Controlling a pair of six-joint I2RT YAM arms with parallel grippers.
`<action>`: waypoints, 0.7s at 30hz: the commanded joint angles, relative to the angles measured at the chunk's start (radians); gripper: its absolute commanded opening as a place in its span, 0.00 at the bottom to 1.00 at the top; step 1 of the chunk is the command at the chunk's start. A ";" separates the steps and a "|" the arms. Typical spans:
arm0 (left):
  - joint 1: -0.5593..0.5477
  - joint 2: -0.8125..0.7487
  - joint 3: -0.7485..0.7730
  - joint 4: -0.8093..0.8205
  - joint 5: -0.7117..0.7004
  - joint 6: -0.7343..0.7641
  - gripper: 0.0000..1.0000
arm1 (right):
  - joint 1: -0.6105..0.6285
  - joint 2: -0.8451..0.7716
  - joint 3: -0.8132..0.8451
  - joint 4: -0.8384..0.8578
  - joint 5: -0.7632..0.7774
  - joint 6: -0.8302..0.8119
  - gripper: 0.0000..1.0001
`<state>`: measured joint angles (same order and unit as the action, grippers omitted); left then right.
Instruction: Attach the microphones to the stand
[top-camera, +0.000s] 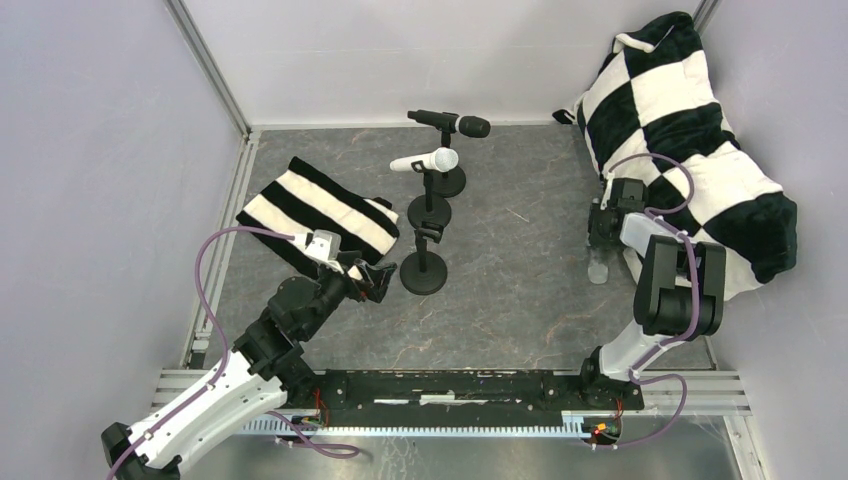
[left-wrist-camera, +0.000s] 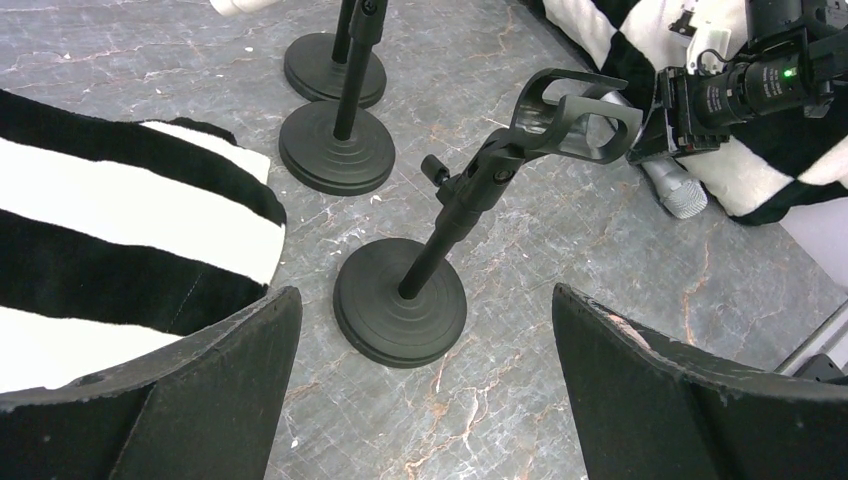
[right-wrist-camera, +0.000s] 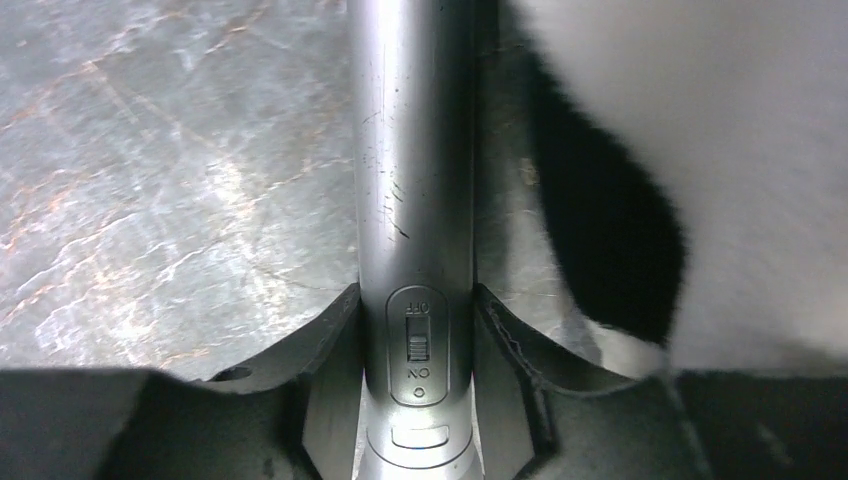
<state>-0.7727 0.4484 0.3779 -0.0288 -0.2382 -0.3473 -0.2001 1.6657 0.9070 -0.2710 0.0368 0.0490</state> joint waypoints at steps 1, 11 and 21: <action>-0.002 -0.008 0.031 0.003 -0.028 0.019 1.00 | 0.063 0.006 -0.023 -0.052 -0.065 -0.022 0.41; -0.002 -0.033 0.032 -0.019 -0.049 0.016 1.00 | 0.133 -0.029 -0.039 -0.062 -0.043 -0.040 0.17; -0.002 -0.049 0.036 -0.041 -0.061 0.011 1.00 | 0.176 0.002 -0.026 -0.109 -0.043 -0.075 0.60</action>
<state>-0.7727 0.4114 0.3782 -0.0719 -0.2729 -0.3473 -0.0322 1.6390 0.8856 -0.2989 0.0174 0.0128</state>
